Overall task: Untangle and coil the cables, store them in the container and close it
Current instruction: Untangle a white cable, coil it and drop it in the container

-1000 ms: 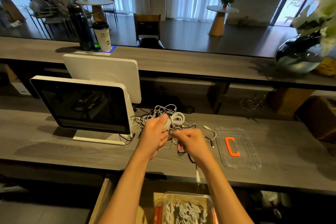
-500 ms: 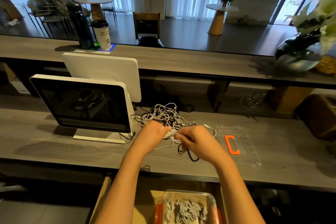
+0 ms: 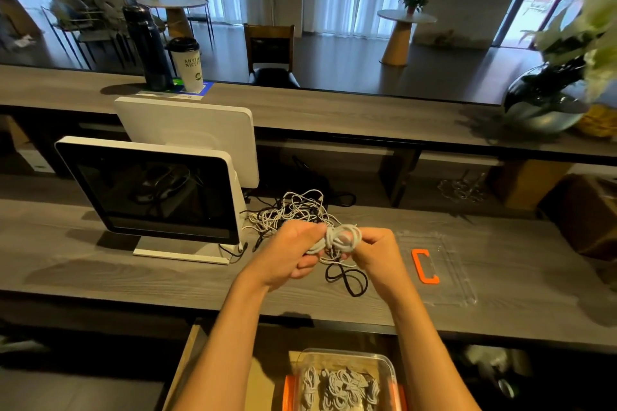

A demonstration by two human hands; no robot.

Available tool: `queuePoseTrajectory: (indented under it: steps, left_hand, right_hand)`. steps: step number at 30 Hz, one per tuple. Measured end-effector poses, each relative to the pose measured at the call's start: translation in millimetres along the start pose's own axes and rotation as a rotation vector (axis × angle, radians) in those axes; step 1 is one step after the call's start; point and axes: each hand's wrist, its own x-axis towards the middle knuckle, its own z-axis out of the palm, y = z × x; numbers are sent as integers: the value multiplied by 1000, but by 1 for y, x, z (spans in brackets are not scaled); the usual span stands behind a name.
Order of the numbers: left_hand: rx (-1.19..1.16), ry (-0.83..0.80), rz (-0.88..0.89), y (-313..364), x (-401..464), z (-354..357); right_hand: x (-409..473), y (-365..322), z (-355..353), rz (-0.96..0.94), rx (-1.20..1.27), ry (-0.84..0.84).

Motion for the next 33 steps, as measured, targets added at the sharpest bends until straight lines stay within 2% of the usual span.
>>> queuePoseTrajectory:
  steps: [3, 6, 9, 11, 15, 19, 22, 25, 30, 33]
  left_hand:
    - [-142, 237, 19, -5, 5, 2]
    - [-103, 479, -38, -14, 14, 1]
    - [130, 640, -76, -23, 20, -4]
    - [407, 675, -52, -27, 23, -12]
    - [838, 510, -114, -27, 24, -21]
    - [897, 252, -146, -26, 19, -22]
    - [815, 70, -156, -17, 12, -18]
    - [677, -13, -100, -3, 5, -16]
    - [707, 53, 49, 4, 0, -8]
    - [815, 79, 106, 1, 0, -10]
  right_hand:
    - [-1, 6, 10, 9, -88, -28]
    - [-5, 8, 18, 6, -178, -111]
    - [-7, 8, 21, 45, -294, -204]
    - [-9, 7, 21, 89, -346, -260]
    - [-11, -2, 12, 42, -573, -326]
    - [-7, -11, -1, -66, -719, -219]
    - [-6, -10, -6, -62, -550, -48]
    - [-7, -10, -8, 26, -249, 60]
    - [-10, -12, -6, 376, 288, -19]
    - [-10, -13, -7, 365, 295, -32]
